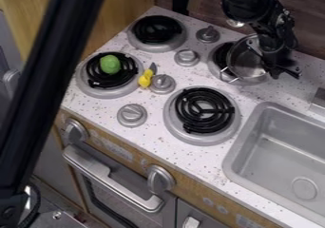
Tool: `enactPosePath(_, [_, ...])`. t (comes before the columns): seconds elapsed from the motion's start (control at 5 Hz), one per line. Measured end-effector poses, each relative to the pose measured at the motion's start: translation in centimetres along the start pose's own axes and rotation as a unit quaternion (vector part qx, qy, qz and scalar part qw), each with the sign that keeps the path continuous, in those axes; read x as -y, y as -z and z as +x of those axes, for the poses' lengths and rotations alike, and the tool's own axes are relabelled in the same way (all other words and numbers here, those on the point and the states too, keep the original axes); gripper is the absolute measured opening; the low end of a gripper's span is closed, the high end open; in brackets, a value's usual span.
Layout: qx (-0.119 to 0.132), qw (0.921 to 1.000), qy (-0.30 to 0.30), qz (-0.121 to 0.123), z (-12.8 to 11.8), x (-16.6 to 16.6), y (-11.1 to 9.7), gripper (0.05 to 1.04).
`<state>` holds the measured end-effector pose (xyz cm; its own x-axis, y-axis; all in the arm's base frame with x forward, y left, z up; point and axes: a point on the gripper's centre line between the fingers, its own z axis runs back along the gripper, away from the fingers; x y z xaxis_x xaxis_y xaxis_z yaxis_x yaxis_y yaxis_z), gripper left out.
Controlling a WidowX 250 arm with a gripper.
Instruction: Move the silver pot in the upper right of the burner
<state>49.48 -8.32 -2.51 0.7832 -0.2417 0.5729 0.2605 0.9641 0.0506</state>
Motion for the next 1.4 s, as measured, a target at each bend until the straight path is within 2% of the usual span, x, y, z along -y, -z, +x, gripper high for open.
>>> enactPosePath(0.2, [-0.001, 1.0000, -0.004, 0.001, 1.5, -0.5, 0.8, 0.070])
enactPosePath(0.6, [-0.029, 0.9988, -0.030, 0.023, 2.3, -1.9, 2.7, 0.070])
enactPosePath(0.8, [-0.046, 0.9970, -0.058, 0.023, 2.5, -2.9, 3.5, 0.085])
enactPosePath(1.0, [-0.075, 0.9910, -0.106, 0.032, 1.5, -4.6, 4.0, 0.244])
enactPosePath(1.2, [-0.096, 0.9837, -0.149, 0.034, 1.0, -6.4, 3.9, 0.504])
enactPosePath(1.4, [-0.087, 0.9825, -0.163, 0.026, 0.1, -7.3, 3.2, 0.783])
